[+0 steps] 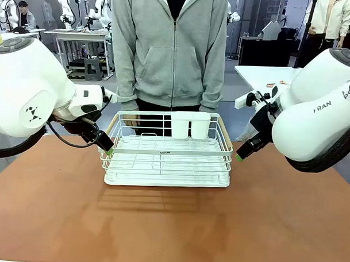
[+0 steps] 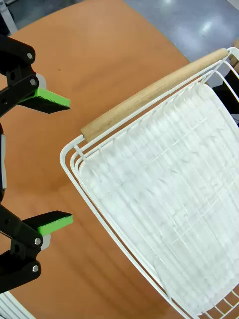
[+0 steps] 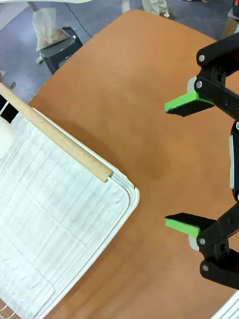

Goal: Clean the table.
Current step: Pick up the Lint Roller when the human hands it over.

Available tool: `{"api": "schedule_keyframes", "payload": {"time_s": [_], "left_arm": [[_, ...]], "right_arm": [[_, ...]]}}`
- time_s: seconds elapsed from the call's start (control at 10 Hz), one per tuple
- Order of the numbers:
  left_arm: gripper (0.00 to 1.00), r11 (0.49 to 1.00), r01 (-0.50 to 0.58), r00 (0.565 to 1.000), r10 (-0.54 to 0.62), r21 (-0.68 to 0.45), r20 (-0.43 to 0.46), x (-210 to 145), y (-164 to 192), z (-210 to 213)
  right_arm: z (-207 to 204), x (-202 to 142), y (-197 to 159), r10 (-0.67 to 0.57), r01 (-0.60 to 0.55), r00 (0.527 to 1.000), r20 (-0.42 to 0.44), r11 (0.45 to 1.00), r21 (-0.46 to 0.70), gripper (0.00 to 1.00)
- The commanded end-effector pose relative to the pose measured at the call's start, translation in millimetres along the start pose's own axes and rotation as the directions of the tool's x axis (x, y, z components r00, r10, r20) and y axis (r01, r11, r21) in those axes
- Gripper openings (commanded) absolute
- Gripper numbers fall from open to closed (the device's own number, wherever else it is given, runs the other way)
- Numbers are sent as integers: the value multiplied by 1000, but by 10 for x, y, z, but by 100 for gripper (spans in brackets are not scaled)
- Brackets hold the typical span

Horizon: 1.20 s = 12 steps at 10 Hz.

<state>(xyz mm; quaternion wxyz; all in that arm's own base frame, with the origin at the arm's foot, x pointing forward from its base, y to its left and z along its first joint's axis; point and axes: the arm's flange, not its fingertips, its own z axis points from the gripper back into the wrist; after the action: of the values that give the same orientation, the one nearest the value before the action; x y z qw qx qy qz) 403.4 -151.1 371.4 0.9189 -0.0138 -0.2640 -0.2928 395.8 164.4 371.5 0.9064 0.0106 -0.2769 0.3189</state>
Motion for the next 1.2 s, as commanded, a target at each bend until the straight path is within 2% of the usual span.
{"api": "schedule_keyframes", "payload": {"time_s": [0.0, 1.1], "left_arm": [[100, 1000, 0, 1000, 0, 1, 2, 5, -1, 3], [100, 1000, 0, 1000, 0, 1, 2, 5, -1, 3]], "right_arm": [[0, 0, 0, 0, 0, 1000, 0, 1000, 0, 100], [0, 0, 0, 0, 0, 1000, 0, 1000, 0, 100]]}}
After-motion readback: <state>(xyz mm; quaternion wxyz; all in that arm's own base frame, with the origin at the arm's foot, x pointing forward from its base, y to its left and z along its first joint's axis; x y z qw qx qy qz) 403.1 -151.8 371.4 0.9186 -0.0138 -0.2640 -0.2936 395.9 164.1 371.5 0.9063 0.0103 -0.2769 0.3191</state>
